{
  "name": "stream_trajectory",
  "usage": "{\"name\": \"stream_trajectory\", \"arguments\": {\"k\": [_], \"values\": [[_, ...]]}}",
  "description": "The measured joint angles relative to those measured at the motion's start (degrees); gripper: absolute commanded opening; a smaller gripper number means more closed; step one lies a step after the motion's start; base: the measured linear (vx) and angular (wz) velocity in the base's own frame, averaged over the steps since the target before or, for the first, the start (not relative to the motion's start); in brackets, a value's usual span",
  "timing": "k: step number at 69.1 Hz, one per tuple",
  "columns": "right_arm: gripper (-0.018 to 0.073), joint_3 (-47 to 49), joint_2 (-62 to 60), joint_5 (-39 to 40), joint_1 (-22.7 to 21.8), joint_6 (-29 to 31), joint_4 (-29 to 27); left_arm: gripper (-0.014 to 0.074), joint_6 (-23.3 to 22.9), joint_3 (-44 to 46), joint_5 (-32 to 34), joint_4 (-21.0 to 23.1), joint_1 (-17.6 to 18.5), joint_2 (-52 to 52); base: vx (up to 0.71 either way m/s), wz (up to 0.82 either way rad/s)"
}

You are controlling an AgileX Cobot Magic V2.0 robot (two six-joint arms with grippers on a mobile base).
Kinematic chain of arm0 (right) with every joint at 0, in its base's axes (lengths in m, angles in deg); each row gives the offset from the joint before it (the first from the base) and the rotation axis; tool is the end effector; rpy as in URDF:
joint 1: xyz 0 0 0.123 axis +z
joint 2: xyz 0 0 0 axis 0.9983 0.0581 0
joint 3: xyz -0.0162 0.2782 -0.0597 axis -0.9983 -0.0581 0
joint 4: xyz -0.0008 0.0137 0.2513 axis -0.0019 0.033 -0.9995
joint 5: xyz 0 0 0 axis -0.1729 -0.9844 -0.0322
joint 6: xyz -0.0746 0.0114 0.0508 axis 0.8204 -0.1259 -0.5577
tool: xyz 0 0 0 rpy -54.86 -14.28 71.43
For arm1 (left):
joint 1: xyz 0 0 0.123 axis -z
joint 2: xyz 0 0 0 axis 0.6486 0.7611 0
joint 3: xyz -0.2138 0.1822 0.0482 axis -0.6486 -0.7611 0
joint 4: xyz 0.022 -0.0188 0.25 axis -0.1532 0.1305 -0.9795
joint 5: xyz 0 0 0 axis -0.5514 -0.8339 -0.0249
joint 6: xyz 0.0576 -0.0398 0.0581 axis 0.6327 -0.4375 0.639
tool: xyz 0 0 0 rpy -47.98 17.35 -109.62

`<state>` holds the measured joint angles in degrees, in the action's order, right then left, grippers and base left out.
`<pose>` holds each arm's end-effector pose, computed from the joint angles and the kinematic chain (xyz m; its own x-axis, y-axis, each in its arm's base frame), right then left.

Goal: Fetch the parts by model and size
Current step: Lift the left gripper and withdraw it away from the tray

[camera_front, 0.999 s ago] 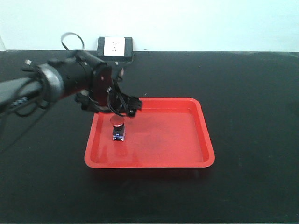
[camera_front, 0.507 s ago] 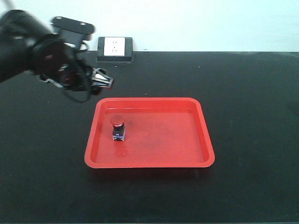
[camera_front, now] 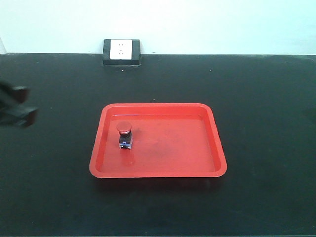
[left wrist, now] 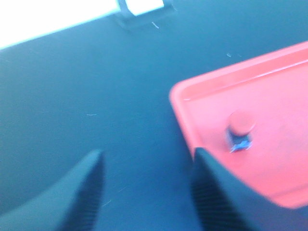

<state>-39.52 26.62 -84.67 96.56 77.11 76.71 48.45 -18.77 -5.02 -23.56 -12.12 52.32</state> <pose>0.0383 0.0066 0.2988 -0.0996 -0.0558 -0.9935 -0.1756 0.9837 -0.0377 0.1775 -0.0592 0.3831 -0.4603 0.2960 -0.8370 0.2019 0.9530 0.2259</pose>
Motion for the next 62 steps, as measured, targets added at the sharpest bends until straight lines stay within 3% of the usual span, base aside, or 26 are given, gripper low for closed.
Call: {"name": "stream_trajectory", "arguments": {"k": [17, 26, 35, 47, 62], "values": [[-0.0005, 0.0, 0.0, 0.0, 0.0, 0.0, 0.0, 0.0086, 0.2, -11.0, -0.2, -0.2, 0.0, -16.7, 0.00, 0.00], [-0.0005, 0.0, 0.0, 0.0, 0.0, 0.0, 0.0, -0.0009, 2.5, -15.7, -0.3, -0.1, 0.0, -25.8, 0.00, 0.00], [-0.0005, 0.0, 0.0, 0.0, 0.0, 0.0, 0.0, -0.0008, 7.3, -19.0, -0.5, 2.3, 0.0, -33.6, 0.00, 0.00], [-0.0005, 0.0, 0.7, 0.0, 0.0, 0.0, 0.0, -0.0008, 16.0, -22.0, -1.1, 10.1, 0.0, -42.1, 0.00, 0.00], [-0.0005, 0.0, 6.1, 1.7, 0.0, 0.1, -0.9, -0.0008, 18.1, -22.9, -3.3, 13.1, 0.0, -45.2, 0.00, 0.00]]}}
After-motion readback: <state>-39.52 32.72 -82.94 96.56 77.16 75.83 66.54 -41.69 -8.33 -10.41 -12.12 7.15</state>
